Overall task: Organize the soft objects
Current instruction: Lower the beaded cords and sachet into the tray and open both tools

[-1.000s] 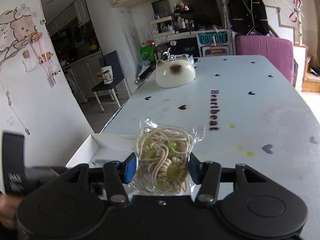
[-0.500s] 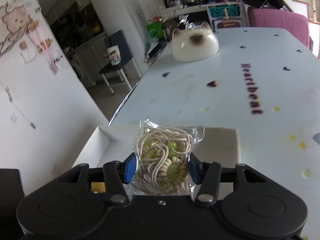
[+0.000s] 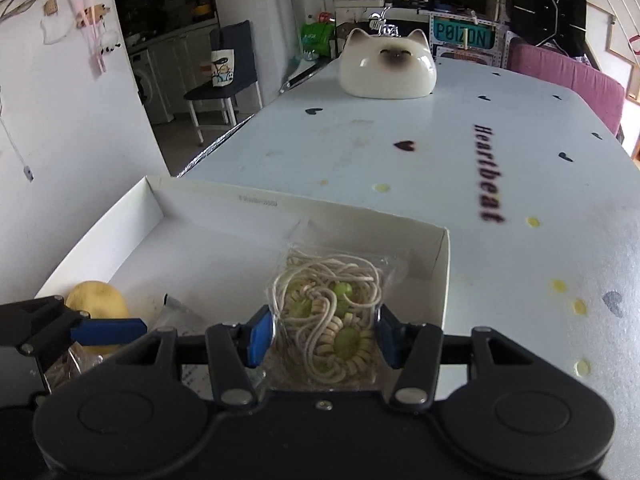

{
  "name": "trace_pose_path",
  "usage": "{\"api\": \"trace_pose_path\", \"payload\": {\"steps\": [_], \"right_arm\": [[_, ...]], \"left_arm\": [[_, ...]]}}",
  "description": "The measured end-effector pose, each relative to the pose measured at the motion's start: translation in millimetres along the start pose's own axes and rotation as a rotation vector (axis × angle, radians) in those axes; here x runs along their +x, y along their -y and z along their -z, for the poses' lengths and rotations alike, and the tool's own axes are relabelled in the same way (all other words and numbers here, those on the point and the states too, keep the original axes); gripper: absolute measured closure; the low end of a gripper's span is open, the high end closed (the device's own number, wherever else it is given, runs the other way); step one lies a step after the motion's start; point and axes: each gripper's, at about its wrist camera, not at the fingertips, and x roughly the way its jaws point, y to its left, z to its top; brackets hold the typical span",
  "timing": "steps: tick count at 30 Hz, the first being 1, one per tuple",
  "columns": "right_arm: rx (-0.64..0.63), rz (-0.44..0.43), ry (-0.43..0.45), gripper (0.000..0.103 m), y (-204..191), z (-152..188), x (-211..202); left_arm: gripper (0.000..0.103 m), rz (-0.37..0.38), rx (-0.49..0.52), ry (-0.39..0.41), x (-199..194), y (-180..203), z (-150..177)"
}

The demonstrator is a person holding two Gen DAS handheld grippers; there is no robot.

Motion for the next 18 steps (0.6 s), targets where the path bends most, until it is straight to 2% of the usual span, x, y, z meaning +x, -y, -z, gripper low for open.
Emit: {"api": "trace_pose_path", "payload": {"steps": [3,5,10,12,13,14,16,18], "right_arm": [[0.022,-0.026,-0.005,0.032,2.8,-3.3,-4.5],[0.033,-0.033,0.024,0.013,3.7,-7.9,-11.5],[0.042,-0.046,0.079,0.011,7.5,-13.5,-32.5],[0.053,-0.051,0.089,0.018,9.7,-14.0,-38.3],[0.064,-0.053,0.088,0.030,11.1,-14.6,-40.7],[0.074,-0.058,0.087,0.047,12.3,-14.7,-41.9],[0.090,-0.083,0.071,0.066,13.9,-15.4,-41.2],[0.081,-0.091,0.034,0.074,12.0,-14.9,-33.0]], "left_arm": [[0.003,0.004,-0.013,-0.001,-3.4,-0.9,-0.2],[0.003,0.002,-0.020,0.004,-6.2,-2.5,-1.4],[0.001,0.020,-0.044,0.037,-19.9,-6.8,-4.6],[0.001,0.036,-0.055,0.060,-27.3,-8.0,-6.8],[0.001,0.039,-0.058,0.069,-30.9,-8.3,-7.9],[0.001,0.039,-0.060,0.079,-34.8,-8.4,-8.6],[0.001,0.035,-0.061,0.094,-40.2,-9.0,-10.1],[0.001,0.031,-0.062,0.108,-46.4,-9.4,-10.2]]}}
